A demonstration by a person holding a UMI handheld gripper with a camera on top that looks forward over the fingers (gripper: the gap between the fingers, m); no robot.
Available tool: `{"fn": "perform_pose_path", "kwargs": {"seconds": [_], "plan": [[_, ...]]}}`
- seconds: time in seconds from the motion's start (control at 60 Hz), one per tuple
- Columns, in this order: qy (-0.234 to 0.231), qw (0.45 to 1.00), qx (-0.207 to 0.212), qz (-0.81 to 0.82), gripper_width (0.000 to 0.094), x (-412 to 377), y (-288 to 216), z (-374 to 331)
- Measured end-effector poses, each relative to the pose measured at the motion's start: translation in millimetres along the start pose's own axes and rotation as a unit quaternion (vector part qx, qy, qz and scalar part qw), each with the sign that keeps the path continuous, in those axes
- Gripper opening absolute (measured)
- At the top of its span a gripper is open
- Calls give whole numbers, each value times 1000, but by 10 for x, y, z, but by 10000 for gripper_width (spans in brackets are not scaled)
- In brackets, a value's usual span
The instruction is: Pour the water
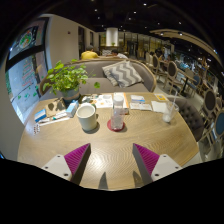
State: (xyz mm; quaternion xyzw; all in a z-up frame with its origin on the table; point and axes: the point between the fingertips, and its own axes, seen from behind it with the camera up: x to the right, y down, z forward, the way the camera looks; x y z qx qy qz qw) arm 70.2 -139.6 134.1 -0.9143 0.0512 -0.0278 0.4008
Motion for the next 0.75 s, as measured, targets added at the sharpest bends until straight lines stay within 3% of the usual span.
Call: {"fn": "perform_pose_path", "kwargs": {"seconds": [0.233, 0.75], "plan": [[-5, 1000, -20, 16, 854, -117, 436, -896], [7, 1000, -8, 5, 856, -7, 491, -1317]]}}
